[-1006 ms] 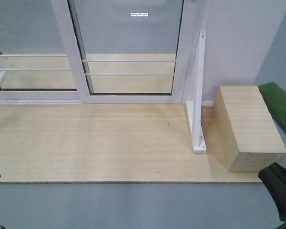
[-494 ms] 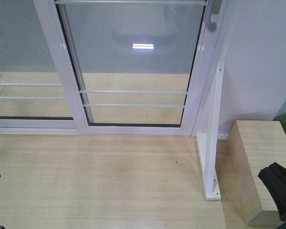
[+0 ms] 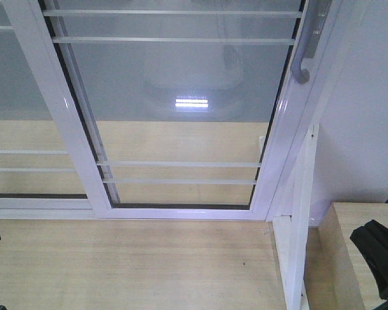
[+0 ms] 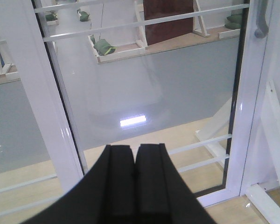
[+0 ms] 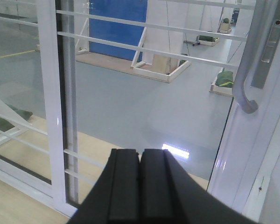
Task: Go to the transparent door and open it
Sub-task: 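Stop the base in front of the door near its silver handle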
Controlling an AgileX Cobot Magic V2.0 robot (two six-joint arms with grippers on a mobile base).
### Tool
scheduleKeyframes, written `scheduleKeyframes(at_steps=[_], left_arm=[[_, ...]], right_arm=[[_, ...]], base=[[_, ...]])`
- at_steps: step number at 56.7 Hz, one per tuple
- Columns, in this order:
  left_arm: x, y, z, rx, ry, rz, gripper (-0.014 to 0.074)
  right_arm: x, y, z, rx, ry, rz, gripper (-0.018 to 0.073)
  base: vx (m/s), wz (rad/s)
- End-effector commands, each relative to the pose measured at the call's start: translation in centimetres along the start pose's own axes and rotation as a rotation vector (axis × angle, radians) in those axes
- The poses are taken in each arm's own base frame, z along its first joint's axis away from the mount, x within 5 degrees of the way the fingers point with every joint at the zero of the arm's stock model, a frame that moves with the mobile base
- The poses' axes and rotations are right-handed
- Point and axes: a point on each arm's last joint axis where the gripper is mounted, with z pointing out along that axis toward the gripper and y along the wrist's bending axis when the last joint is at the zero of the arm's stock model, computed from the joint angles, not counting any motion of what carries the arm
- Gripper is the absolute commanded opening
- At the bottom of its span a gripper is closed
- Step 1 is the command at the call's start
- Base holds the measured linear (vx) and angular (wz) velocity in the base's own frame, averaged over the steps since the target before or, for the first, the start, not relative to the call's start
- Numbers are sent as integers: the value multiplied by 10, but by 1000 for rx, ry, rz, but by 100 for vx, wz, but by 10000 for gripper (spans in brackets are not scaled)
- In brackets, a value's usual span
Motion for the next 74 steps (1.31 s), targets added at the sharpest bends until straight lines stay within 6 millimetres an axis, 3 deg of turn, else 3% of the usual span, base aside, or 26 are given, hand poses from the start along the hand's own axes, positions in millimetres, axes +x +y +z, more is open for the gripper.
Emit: scheduleKeyframes(at_steps=[1,28,47,74], left_arm=[[-5,0,-1,4,-82,-1,3],[-4,0,0,4,-81,-1,3],[1,-1,4,20,16,-8,3],[1,-1,4,20,14,-6,3]], right_arm=[[-7,-1,-1,12,-97,-9,-1],[-7,-1,-1,12,-95,-9,-1],[-4,-1,4,6,-25,-9,-1],[-4,-1,4,6,-25,-9,-1]], base=[[29,-1],[22,-4],[-2,2],[0,-1]])
